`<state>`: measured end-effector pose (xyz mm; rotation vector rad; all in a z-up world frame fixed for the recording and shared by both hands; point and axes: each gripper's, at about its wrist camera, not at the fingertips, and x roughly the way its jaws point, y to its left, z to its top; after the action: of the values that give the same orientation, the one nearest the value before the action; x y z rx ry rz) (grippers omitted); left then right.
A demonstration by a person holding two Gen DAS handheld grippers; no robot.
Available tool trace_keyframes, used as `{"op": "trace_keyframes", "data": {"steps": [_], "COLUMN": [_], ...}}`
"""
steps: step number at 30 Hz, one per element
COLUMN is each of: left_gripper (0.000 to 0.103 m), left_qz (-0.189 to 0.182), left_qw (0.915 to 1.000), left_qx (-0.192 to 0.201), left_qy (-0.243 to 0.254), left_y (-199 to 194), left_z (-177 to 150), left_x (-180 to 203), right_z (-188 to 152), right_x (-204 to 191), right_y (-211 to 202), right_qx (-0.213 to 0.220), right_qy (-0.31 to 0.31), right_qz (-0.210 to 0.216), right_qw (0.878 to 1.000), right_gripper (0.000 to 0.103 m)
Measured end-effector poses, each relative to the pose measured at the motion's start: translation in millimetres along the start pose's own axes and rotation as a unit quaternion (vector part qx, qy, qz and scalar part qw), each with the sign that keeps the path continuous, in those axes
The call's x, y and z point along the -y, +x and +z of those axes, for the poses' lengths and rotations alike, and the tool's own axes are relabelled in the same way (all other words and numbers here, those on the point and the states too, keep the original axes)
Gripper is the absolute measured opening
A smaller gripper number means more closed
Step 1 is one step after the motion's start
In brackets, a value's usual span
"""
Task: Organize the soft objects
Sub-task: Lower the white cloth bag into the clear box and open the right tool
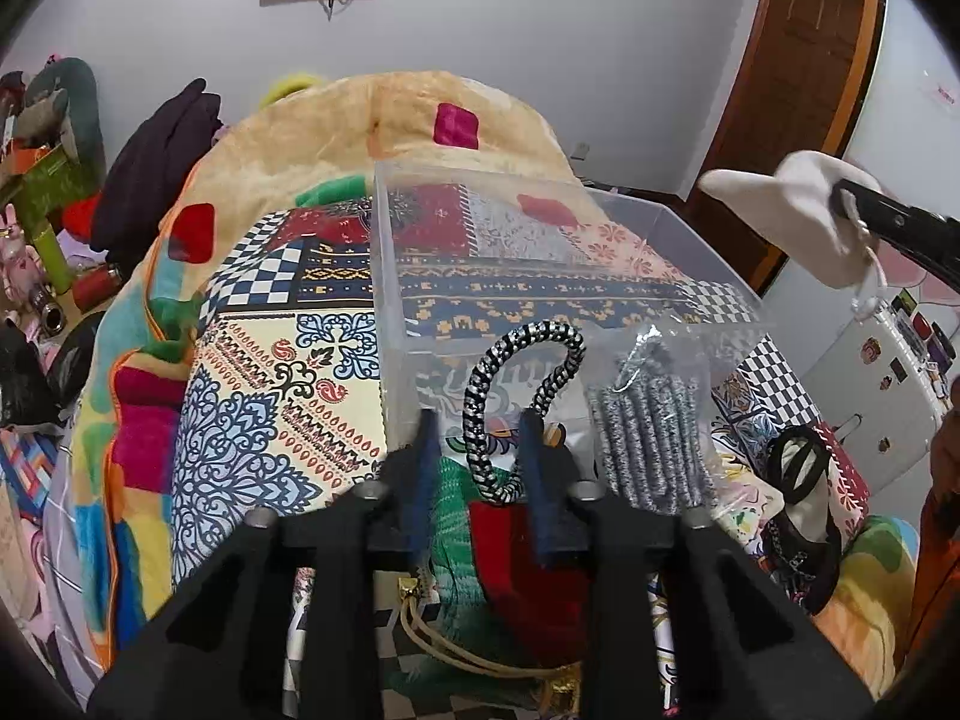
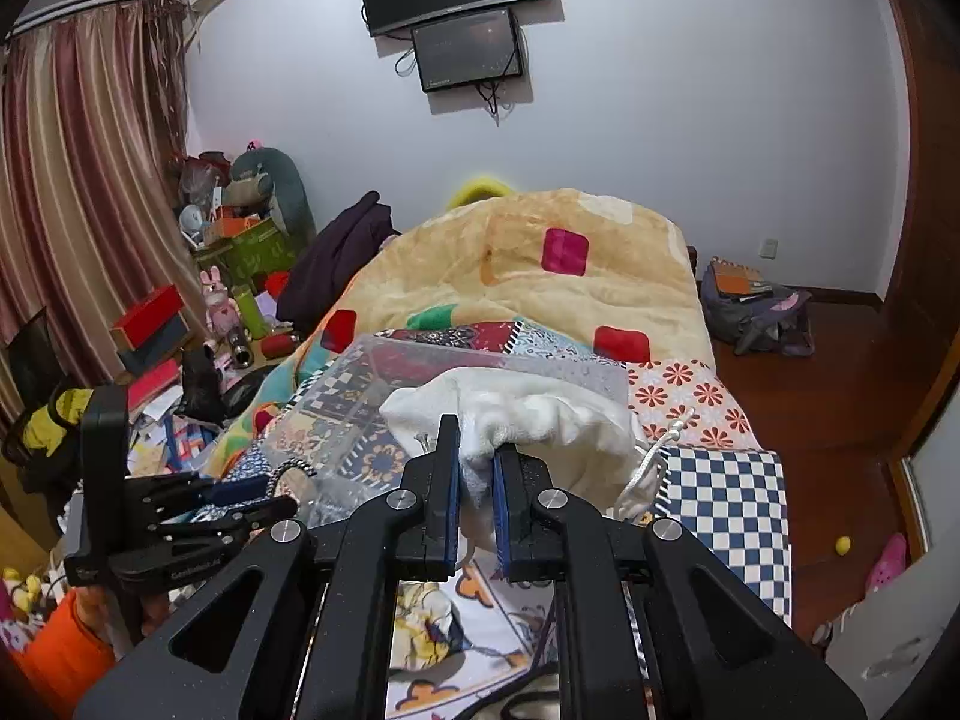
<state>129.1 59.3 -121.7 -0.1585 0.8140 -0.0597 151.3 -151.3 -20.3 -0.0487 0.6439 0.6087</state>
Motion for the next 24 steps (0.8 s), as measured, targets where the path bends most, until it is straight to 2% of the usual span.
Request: {"op": "trace_keyframes", "data": {"steps": [1, 8, 15, 20, 24], "left_gripper": [0.007, 0.006, 0.006, 0.006, 0.006], "left_qz": [0.0, 0.007, 0.014, 0.026, 0.035], "left_qw": [1.0, 0.999, 0.9967, 0.9957, 0.9966], "left_qx": [0.001, 0.042, 0.072, 0.072, 0.05], "left_qy": [0.002, 0.017, 0.034, 0.052, 0.056], "left_y": [-0.1, -22.2, -38.6, -24.1, 2.8], "left_z": [-0.2, 7.4, 40.2, 61.2, 71.3], "left_x": [0.6, 5.7, 10.0, 16.8, 17.5], "right_z": [1.0, 12.6, 19.7, 17.8, 11.5], "right_x": [0.2, 1.2, 1.2, -0.6, -2.5], "right_y": [3.2, 22.9, 49.4, 77.7, 96.6], "right_qx": [-0.002, -0.014, -0.039, -0.072, -0.097], "right_qy": [-0.002, -0.005, -0.005, -0.014, -0.027], "right_qz": [-0.001, 0.004, 0.011, 0.003, -0.005], "right_qw": [1.0, 1.0, 0.999, 0.997, 0.995], "right_gripper": [0.008, 0.008, 0.008, 0.009, 0.009]}}
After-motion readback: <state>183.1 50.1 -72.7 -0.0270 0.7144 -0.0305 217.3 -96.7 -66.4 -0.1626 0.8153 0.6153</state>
